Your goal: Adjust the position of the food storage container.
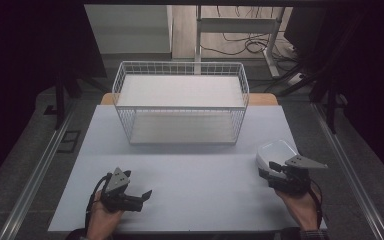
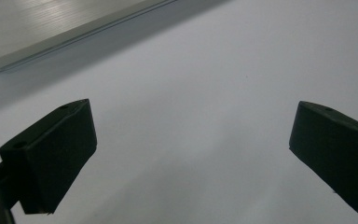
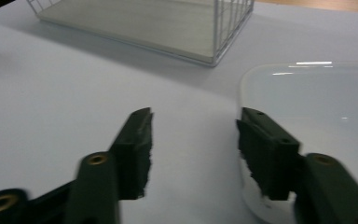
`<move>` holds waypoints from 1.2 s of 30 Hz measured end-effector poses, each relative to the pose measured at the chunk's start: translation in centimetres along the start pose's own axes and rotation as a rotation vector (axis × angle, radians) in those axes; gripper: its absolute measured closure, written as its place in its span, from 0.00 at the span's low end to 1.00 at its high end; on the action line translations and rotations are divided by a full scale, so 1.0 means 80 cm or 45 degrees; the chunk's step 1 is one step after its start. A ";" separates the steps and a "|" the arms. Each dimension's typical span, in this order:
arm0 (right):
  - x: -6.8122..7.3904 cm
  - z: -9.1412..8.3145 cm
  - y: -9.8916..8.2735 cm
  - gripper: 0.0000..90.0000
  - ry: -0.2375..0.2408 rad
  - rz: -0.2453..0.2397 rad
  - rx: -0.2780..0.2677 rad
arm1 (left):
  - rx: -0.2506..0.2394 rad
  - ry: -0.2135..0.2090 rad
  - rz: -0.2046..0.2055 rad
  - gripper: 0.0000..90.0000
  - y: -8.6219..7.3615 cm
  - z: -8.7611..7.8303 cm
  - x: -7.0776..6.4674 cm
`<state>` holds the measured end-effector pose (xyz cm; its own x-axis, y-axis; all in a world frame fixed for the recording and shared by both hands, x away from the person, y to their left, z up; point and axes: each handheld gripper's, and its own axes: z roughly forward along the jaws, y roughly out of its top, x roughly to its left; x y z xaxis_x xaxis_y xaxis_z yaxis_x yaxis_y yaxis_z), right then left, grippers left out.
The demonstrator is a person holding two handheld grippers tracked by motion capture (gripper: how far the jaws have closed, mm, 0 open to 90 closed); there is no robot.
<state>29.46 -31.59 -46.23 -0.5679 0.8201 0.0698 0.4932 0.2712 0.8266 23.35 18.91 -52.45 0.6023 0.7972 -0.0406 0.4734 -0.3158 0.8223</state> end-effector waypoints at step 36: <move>-0.155 0.005 0.021 0.99 -0.413 0.109 0.095 | 0.005 -0.006 -0.025 0.01 -0.001 0.003 0.002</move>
<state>37.54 -41.11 -45.94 -0.2891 0.9558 -0.0537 0.5837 0.2205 0.7814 23.56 18.93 -52.65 0.5957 0.8010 -0.0594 0.4879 -0.3021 0.8189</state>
